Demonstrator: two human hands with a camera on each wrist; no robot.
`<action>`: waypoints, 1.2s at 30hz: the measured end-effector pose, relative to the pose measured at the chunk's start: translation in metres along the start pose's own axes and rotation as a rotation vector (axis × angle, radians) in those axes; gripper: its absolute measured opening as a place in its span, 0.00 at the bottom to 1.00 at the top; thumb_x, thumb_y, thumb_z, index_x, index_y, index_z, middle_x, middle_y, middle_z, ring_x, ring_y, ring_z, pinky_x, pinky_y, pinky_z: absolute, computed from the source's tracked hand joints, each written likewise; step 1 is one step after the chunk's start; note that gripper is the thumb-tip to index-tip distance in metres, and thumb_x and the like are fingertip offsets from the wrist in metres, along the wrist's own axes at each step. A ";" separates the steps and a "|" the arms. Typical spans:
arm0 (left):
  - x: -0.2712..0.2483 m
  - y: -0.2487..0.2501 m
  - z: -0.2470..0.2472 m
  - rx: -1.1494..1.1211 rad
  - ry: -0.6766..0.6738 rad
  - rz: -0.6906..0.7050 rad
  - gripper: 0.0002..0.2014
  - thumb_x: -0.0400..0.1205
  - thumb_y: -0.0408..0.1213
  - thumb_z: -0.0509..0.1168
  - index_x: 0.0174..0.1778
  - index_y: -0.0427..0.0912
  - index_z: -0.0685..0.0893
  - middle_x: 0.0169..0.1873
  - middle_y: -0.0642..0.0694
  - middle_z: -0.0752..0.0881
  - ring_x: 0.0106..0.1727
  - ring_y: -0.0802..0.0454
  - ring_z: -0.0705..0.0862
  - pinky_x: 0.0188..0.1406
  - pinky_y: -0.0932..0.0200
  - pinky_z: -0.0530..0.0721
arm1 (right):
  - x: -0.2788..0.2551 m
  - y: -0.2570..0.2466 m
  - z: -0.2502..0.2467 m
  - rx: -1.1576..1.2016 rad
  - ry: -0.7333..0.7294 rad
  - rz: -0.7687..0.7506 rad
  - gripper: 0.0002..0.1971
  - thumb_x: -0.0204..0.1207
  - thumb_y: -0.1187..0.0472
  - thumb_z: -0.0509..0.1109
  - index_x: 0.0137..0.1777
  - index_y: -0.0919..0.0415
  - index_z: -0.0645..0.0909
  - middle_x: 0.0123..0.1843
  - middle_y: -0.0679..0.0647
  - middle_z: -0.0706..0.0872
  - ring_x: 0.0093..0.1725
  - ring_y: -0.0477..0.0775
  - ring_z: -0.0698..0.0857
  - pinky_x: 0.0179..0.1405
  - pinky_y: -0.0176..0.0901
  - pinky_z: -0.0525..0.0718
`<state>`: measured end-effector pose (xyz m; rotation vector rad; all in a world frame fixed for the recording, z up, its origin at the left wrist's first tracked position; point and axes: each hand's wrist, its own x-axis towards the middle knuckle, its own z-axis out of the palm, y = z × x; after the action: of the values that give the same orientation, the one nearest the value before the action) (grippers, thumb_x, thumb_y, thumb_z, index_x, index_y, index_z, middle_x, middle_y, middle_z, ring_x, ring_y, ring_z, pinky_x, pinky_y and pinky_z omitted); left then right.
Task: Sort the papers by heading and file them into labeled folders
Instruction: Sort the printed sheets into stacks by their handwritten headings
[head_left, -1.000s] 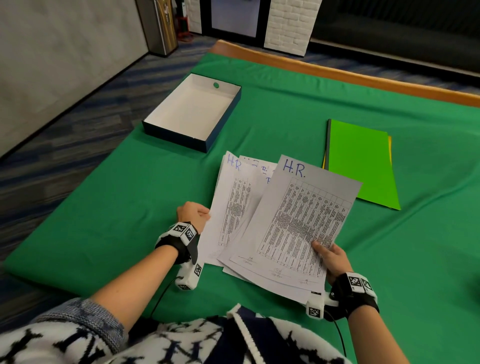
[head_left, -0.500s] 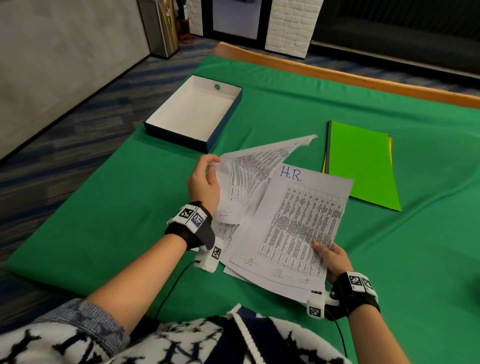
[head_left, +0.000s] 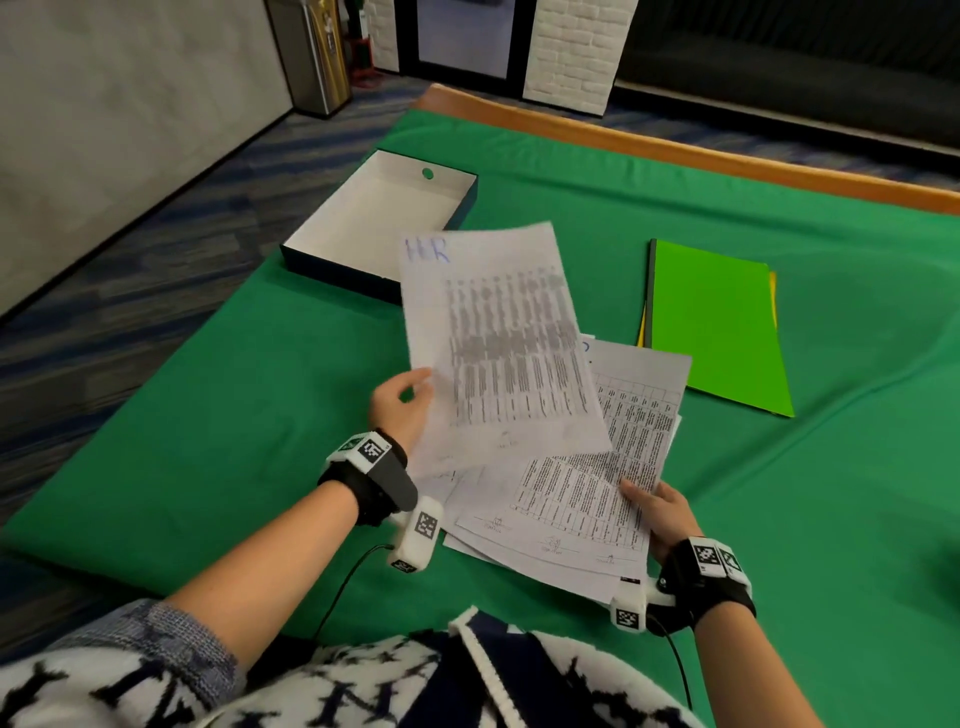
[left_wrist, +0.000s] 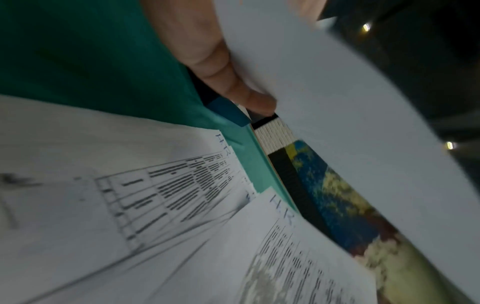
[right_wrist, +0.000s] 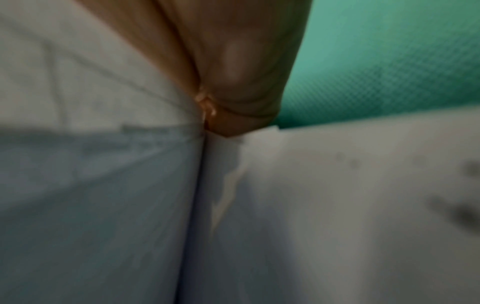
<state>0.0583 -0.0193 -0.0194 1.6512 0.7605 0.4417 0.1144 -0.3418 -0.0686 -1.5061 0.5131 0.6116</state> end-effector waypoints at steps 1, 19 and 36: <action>-0.004 -0.003 0.002 0.026 -0.063 0.001 0.14 0.77 0.33 0.70 0.59 0.38 0.85 0.61 0.44 0.84 0.65 0.49 0.79 0.62 0.62 0.73 | 0.000 -0.001 0.000 0.014 0.005 0.004 0.20 0.77 0.68 0.68 0.68 0.71 0.72 0.54 0.67 0.88 0.48 0.66 0.89 0.50 0.64 0.86; -0.029 -0.029 0.023 0.457 -0.441 0.132 0.15 0.82 0.32 0.61 0.63 0.45 0.83 0.63 0.44 0.82 0.60 0.50 0.81 0.62 0.61 0.78 | -0.005 -0.004 0.004 -0.063 -0.027 -0.030 0.14 0.77 0.71 0.66 0.63 0.71 0.76 0.54 0.66 0.88 0.49 0.65 0.89 0.50 0.60 0.87; 0.009 -0.045 -0.007 0.993 -0.272 -0.099 0.47 0.62 0.58 0.78 0.72 0.42 0.68 0.69 0.40 0.72 0.71 0.40 0.67 0.69 0.45 0.71 | -0.002 -0.001 0.002 -0.031 -0.020 -0.055 0.08 0.78 0.71 0.65 0.56 0.68 0.78 0.52 0.66 0.87 0.49 0.65 0.88 0.48 0.59 0.88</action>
<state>0.0494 -0.0048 -0.0620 2.4984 0.9105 -0.3045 0.1135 -0.3394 -0.0664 -1.5369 0.4478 0.5934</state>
